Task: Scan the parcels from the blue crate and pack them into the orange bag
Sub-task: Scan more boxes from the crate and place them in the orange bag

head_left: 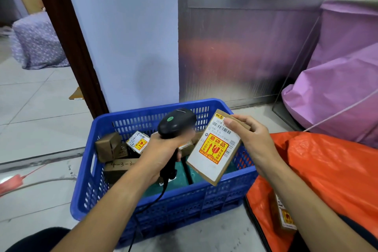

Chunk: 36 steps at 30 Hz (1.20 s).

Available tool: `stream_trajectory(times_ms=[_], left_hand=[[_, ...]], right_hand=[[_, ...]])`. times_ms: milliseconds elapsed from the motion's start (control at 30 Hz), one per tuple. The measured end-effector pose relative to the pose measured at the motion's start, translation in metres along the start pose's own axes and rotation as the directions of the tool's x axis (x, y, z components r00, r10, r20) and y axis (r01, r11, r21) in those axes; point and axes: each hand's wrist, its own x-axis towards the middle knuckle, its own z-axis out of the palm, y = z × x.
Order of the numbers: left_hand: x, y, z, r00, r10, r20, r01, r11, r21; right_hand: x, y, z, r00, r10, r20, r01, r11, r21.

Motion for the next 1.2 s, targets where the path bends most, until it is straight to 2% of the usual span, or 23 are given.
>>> stream_trajectory(times_ms=[133, 433, 533, 633, 767, 900, 1033, 1200], left_hand=[[-0.004, -0.007, 0.006, 0.993, -0.021, 0.115, 0.013, 0.997, 0.07], [-0.015, -0.008, 0.022, 0.97, -0.035, 0.24, 0.025, 0.999, 0.044], [-0.02, -0.013, 0.032, 0.979, -0.038, 0.199, 0.039, 0.999, 0.002], [-0.018, -0.012, 0.034, 0.995, -0.049, 0.092, 0.055, 0.997, -0.063], [-0.01, -0.006, 0.026, 0.997, -0.064, -0.053, 0.054, 0.984, -0.171], [-0.011, -0.001, 0.019, 0.996, -0.065, -0.063, 0.055, 0.986, -0.157], [-0.011, 0.002, 0.013, 0.994, -0.11, 0.012, 0.11, 0.966, -0.234], [-0.009, 0.021, -0.001, 0.995, -0.054, 0.089, 0.074, 0.968, -0.238]], right_hand=[[0.002, 0.001, 0.003, 0.999, 0.05, 0.004, -0.05, 0.998, 0.04], [0.005, 0.0, -0.002, 0.991, 0.135, 0.003, -0.132, 0.965, 0.225], [0.002, -0.001, -0.001, 0.986, 0.165, -0.008, -0.156, 0.948, 0.277], [-0.006, -0.002, 0.007, 0.966, 0.228, 0.12, -0.255, 0.916, 0.31], [-0.016, 0.004, 0.024, 0.917, 0.294, 0.27, -0.356, 0.908, 0.22], [-0.016, 0.002, 0.029, 0.92, 0.278, 0.277, -0.331, 0.928, 0.17], [-0.011, 0.002, 0.028, 0.944, 0.247, 0.218, -0.258, 0.966, 0.022], [0.003, 0.002, 0.016, 0.985, 0.169, 0.045, -0.169, 0.985, 0.011]])
